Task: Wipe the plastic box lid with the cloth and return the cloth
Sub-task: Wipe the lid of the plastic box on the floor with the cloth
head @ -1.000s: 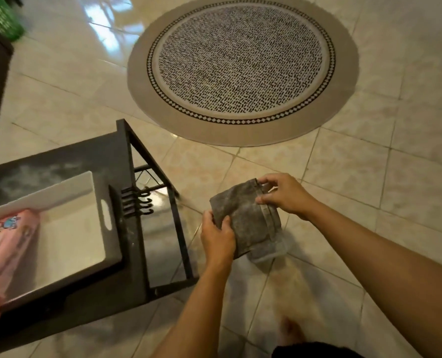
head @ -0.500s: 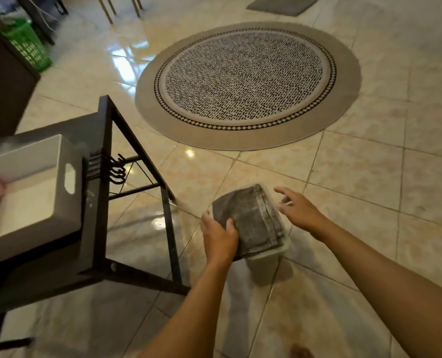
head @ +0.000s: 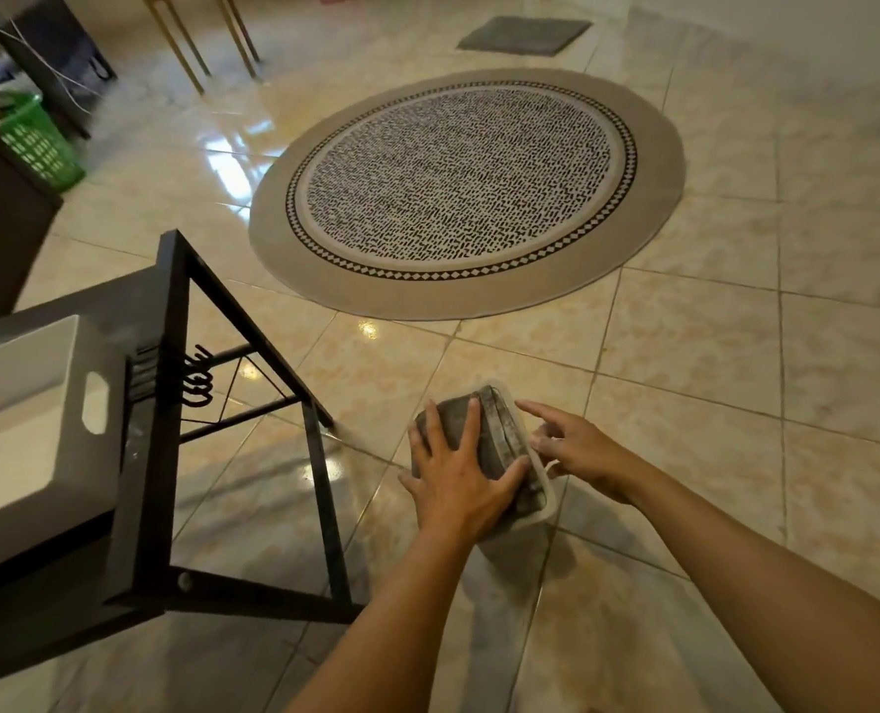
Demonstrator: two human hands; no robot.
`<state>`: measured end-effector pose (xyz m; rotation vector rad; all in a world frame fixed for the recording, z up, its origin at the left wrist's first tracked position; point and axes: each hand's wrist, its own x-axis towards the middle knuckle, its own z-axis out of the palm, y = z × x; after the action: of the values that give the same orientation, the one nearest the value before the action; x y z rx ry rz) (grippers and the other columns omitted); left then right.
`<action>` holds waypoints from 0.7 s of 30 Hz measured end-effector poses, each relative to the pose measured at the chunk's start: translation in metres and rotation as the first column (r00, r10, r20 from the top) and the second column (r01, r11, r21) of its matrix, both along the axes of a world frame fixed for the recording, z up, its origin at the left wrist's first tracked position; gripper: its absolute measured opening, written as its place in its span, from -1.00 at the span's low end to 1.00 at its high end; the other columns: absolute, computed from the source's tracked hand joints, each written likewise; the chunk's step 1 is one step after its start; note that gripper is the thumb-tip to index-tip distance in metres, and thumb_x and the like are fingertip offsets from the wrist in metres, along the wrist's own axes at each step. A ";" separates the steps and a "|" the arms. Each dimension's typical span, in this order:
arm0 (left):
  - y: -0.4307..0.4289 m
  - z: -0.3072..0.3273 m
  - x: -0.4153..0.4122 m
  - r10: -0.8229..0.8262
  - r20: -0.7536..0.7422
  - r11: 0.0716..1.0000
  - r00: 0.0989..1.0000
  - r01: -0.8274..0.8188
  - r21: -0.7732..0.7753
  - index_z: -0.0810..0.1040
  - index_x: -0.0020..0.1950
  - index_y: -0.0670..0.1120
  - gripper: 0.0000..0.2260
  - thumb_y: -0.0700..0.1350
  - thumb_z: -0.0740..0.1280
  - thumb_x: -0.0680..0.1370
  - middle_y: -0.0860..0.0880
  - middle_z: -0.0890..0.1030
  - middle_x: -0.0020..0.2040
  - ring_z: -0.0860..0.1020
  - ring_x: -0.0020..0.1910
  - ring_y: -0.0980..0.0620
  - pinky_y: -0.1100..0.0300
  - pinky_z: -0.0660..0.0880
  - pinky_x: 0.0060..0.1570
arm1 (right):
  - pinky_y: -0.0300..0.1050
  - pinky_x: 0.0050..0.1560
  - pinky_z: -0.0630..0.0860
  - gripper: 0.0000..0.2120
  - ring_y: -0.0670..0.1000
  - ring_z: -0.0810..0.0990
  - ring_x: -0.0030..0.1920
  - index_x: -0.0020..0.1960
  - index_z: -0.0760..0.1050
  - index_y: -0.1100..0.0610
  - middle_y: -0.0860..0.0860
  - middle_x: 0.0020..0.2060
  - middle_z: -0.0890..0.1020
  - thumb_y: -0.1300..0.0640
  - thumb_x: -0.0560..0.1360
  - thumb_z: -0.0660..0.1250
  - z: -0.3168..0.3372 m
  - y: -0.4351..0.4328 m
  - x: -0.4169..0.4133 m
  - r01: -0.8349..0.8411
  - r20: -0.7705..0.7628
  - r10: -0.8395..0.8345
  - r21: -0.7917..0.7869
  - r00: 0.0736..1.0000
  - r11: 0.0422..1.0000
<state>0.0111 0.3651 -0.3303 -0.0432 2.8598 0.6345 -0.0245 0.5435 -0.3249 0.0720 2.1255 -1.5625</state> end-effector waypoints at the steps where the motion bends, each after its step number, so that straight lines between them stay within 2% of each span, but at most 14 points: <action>1: -0.001 -0.002 0.000 -0.010 0.006 1.000 1.000 0.010 0.000 -0.27 0.51 0.33 -0.13 0.55 0.06 0.35 0.02 -0.42 0.54 -0.37 0.51 -0.19 -0.45 -0.04 0.39 | 0.05 -0.05 0.61 -0.48 0.10 0.60 -0.10 0.48 0.25 -0.12 0.13 -0.15 0.54 0.24 0.59 0.21 -0.001 0.000 -0.002 -0.005 0.003 0.005 -0.022 1.000 1.000; 4: -0.004 -0.005 0.003 -0.049 -0.014 0.998 0.999 0.049 -0.026 -0.21 0.54 0.28 -0.16 0.48 0.07 0.37 0.01 -0.38 0.56 -0.33 0.51 -0.21 -0.38 0.06 0.41 | 0.02 -0.13 0.57 -0.39 0.07 0.55 -0.20 0.50 0.21 -0.14 0.12 -0.22 0.50 0.28 0.56 0.26 -0.006 -0.001 -0.007 -0.025 0.020 0.027 -0.088 0.999 0.996; 6: -0.005 -0.007 0.005 -0.071 -0.042 0.997 0.997 0.069 -0.038 -0.19 0.54 0.28 -0.20 0.44 0.07 0.40 0.01 -0.37 0.56 -0.32 0.52 -0.20 -0.36 0.06 0.42 | -0.06 -0.19 0.52 -0.35 0.03 0.49 -0.25 0.50 0.18 -0.16 0.09 -0.26 0.48 0.30 0.55 0.27 -0.008 -0.001 -0.009 -0.039 0.020 0.041 -0.114 0.999 0.993; 10: -0.001 -0.009 0.010 -0.054 -0.055 0.996 0.997 0.050 -0.072 -0.24 0.55 0.24 -0.22 0.44 0.02 0.44 -0.04 -0.38 0.56 -0.39 0.50 -0.20 -0.27 -0.16 0.42 | -0.06 -0.17 0.51 -0.34 0.05 0.47 -0.22 0.50 0.16 -0.18 0.10 -0.21 0.44 0.30 0.55 0.27 -0.007 -0.002 -0.008 -0.061 0.010 0.063 -0.130 0.998 0.990; 13: 0.007 -0.008 0.014 -0.031 -0.068 0.993 0.997 0.023 -0.119 -0.24 0.58 0.05 -0.28 0.27 0.02 0.55 -0.11 -0.30 0.59 -0.41 0.49 -0.22 -0.18 -0.25 0.47 | -0.05 -0.17 0.53 -0.34 0.07 0.46 -0.20 0.50 0.16 -0.16 0.09 -0.20 0.44 0.31 0.55 0.27 -0.007 -0.002 -0.008 -0.055 0.004 0.056 -0.112 0.998 0.992; 16: 0.011 -0.007 0.017 -0.109 -0.095 0.985 0.990 0.094 -0.146 -0.18 0.59 -0.11 -0.36 0.08 0.06 0.63 -0.11 -0.18 0.60 -0.37 0.50 -0.16 -0.08 -0.32 0.45 | 0.00 -0.15 0.57 -0.34 0.08 0.49 -0.17 0.50 0.16 -0.18 0.08 -0.16 0.51 0.31 0.55 0.26 -0.006 -0.003 -0.008 -0.046 -0.001 0.046 -0.083 0.999 0.996; 19: 0.009 -0.002 0.011 -0.228 -0.137 0.967 0.964 0.208 -0.149 -0.07 0.60 -0.06 -0.42 0.03 0.09 0.64 -0.11 -0.16 0.60 -0.35 0.50 -0.08 -0.02 -0.39 0.42 | 0.21 -0.04 0.60 -0.34 0.13 0.56 -0.09 0.48 0.19 -0.24 0.09 0.07 0.61 0.33 0.55 0.22 -0.004 -0.007 -0.007 -0.040 0.000 0.040 -0.080 0.999 0.996; 21: 0.003 0.001 0.006 -0.187 -0.139 0.973 0.972 0.164 -0.160 -0.05 0.59 0.09 -0.44 0.10 0.08 0.63 -0.10 -0.25 0.57 -0.35 0.52 -0.13 -0.10 -0.34 0.44 | 0.23 -0.03 0.59 -0.35 0.14 0.55 -0.10 0.48 0.19 -0.23 0.13 0.11 0.60 0.31 0.56 0.24 -0.004 -0.009 -0.007 -0.037 -0.006 0.037 -0.071 0.999 0.997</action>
<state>0.0173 0.3683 -0.3291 0.2448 3.0084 0.4067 -0.0320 0.5342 -0.3289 0.0051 2.0604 -1.6167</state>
